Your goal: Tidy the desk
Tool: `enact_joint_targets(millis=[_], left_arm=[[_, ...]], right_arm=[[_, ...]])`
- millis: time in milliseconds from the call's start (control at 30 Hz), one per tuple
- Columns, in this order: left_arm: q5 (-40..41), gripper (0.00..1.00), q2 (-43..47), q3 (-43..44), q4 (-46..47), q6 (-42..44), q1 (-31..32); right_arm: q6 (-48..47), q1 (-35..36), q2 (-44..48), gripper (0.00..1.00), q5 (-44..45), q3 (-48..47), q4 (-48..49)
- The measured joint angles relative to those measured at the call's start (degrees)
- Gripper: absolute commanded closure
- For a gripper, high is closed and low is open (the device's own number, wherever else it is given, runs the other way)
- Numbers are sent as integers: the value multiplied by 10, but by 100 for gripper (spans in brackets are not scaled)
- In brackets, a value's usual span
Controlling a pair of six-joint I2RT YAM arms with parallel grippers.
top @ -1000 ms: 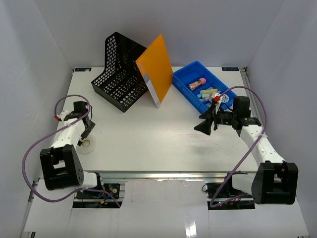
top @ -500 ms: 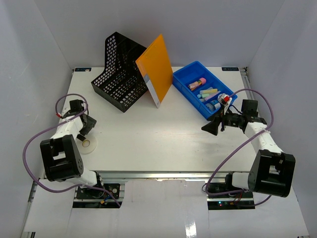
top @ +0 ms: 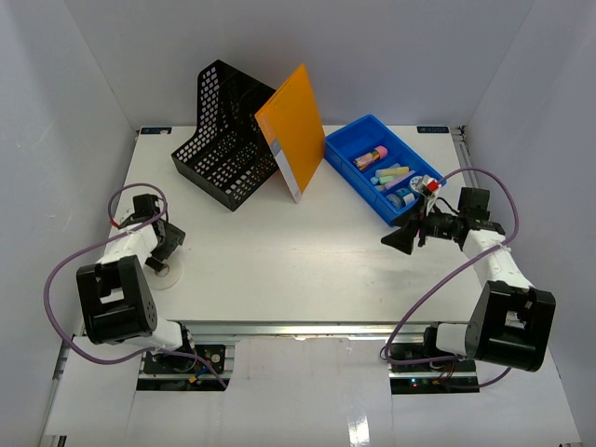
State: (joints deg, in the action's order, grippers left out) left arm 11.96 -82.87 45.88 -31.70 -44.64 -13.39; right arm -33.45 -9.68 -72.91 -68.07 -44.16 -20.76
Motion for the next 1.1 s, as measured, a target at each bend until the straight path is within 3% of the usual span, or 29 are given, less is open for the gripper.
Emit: enact_joint_targets(millis=[300,567,733,1100], left_arm=[[1,14,4,-15,-15,-2,0],[-3,23,-12,-12,-17,1,0],[0,37,-18,-11,-17,3,0],[-3,83,-24,-12,1,16,4]], right_arm=[[0,-3,39,13,-52,0,-5],[0,-7,76,13,-87,0,-19],[2,-8,106,13,-113,0,-24],[13,-8,138,14,-146,0,-31]])
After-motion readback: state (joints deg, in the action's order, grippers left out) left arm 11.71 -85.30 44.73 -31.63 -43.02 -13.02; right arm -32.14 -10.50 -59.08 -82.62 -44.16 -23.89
